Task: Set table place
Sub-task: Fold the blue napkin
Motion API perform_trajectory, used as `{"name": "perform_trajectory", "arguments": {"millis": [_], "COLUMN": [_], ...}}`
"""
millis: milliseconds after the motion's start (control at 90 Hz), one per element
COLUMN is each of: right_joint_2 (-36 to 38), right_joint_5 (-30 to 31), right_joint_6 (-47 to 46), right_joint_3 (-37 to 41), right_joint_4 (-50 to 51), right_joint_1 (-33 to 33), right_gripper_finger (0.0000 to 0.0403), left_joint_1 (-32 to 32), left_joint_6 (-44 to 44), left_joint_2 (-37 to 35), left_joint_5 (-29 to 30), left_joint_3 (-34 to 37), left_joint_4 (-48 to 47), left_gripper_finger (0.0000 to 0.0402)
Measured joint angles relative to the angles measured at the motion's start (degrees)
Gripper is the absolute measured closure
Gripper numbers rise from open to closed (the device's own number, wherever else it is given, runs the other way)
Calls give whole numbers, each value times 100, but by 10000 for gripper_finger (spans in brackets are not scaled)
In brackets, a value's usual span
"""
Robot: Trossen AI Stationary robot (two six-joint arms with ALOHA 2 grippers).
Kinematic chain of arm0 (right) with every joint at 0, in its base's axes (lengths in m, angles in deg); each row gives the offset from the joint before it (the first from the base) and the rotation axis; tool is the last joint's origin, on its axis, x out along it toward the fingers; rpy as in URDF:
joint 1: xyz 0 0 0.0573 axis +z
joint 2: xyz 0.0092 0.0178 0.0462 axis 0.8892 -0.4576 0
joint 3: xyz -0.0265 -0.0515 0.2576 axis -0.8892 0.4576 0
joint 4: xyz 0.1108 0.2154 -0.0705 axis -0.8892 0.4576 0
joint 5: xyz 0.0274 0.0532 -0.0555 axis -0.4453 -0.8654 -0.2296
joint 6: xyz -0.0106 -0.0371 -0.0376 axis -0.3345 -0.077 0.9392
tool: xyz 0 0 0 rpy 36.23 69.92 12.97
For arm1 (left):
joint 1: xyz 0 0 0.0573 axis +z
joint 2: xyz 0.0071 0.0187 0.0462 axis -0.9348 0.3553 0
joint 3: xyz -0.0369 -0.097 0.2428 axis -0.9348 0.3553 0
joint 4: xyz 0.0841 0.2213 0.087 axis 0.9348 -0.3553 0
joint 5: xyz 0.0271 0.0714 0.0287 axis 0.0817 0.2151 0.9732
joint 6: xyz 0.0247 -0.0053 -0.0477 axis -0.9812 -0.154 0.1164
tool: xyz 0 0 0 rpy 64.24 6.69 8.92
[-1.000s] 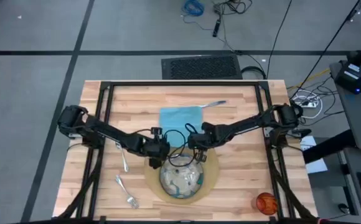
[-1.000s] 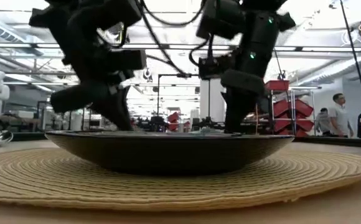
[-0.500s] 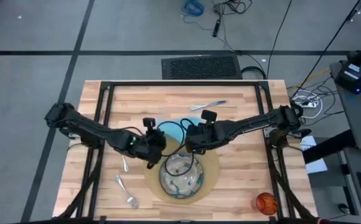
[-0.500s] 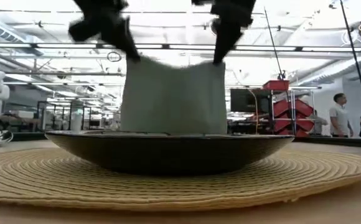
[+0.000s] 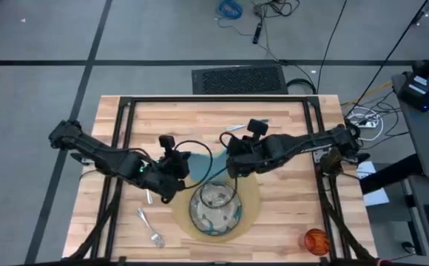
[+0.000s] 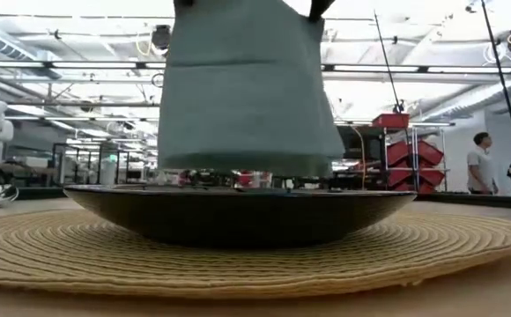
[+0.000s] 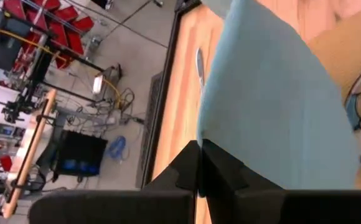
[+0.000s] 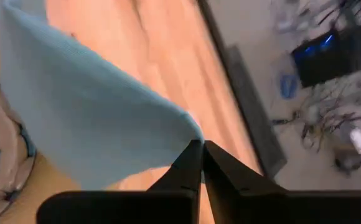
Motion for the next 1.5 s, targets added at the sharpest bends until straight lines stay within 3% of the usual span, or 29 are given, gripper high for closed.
{"name": "perform_trajectory", "arguments": {"millis": [111, 378, 556, 644, 800, 1022, 1278, 1500], "right_joint_2": [-9, -17, -17, -17, -17, -11, -13, -13], "right_joint_5": [-151, -966, -1084, -1202, -1663, -2407, -2757, -2957], "right_joint_6": [194, 1318, 1697, 1746, 1709, 1435, 1184, 1167], "right_joint_3": [644, 2034, 2388, 2400, 2404, 2778, 3244, 3381], "right_joint_4": [-459, -2703, -3349, -3378, -3301, -3304, -3638, -3807], "right_joint_1": [-364, -1369, -1866, -2015, -2095, -1890, -1858, -1795], "right_gripper_finger": [403, 403, 403, 403, 403, 403, 403, 403], "left_joint_1": [203, 887, 1483, 1748, 1996, 1944, 1855, 1855], "left_joint_6": [147, -66, -709, -1017, -1153, -928, -745, -400], "left_joint_2": [84, 356, 453, 509, 510, 510, 510, 685], "left_joint_5": [-108, -338, -787, -1132, -1396, -1857, -2333, -2604], "left_joint_3": [374, 1364, 2004, 2191, 2302, 2312, 2336, 2837], "left_joint_4": [30, 781, 1920, 2555, 2712, 2460, 2453, 2810], "left_gripper_finger": [401, 401, 401, 401, 401, 401, 401, 401]}}
